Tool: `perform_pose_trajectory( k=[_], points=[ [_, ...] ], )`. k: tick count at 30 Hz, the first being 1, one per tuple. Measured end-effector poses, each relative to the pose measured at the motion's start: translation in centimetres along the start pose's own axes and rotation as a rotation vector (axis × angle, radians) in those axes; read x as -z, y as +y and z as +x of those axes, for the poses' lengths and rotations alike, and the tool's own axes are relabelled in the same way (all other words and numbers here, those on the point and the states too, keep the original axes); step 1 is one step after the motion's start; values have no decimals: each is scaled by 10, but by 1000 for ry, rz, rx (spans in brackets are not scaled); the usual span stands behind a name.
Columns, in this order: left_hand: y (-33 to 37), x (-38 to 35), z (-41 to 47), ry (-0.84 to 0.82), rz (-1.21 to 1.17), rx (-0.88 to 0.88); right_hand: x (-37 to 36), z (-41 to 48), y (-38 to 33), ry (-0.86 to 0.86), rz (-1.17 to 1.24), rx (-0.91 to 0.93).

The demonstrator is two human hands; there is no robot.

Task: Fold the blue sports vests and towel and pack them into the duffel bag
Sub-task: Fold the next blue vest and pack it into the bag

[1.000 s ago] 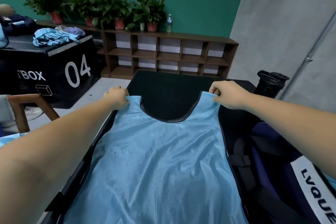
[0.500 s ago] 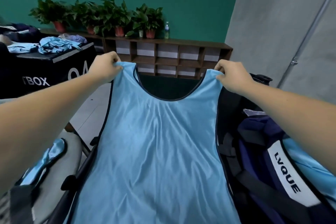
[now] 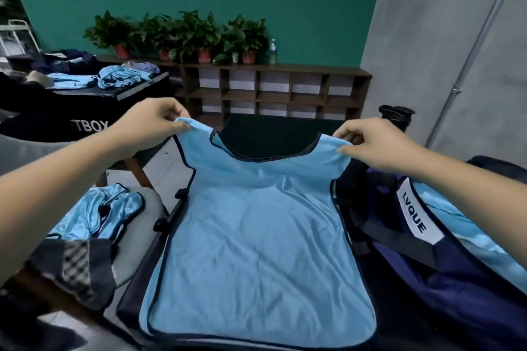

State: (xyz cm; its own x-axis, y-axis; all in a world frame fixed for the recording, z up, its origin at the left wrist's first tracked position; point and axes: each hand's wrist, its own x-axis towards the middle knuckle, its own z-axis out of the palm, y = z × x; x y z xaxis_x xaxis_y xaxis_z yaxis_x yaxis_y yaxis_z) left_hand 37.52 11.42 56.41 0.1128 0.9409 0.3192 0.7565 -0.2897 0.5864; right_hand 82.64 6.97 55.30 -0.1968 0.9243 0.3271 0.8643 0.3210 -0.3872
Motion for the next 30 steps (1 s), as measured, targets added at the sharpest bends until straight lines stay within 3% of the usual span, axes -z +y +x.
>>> perform_pose_trajectory(
  k=[13, 23, 30],
  points=[
    [0, -14, -161, -190, -97, -6, -21, -146, -35, -348, 219, 59],
    [-35, -28, -205, -564, -67, -35, -55, -191, -23, -577, 132, 72],
    [-46, -44, -214, -730, 109, -19, -75, -206, -11, -691, 9, 121]
  ],
)
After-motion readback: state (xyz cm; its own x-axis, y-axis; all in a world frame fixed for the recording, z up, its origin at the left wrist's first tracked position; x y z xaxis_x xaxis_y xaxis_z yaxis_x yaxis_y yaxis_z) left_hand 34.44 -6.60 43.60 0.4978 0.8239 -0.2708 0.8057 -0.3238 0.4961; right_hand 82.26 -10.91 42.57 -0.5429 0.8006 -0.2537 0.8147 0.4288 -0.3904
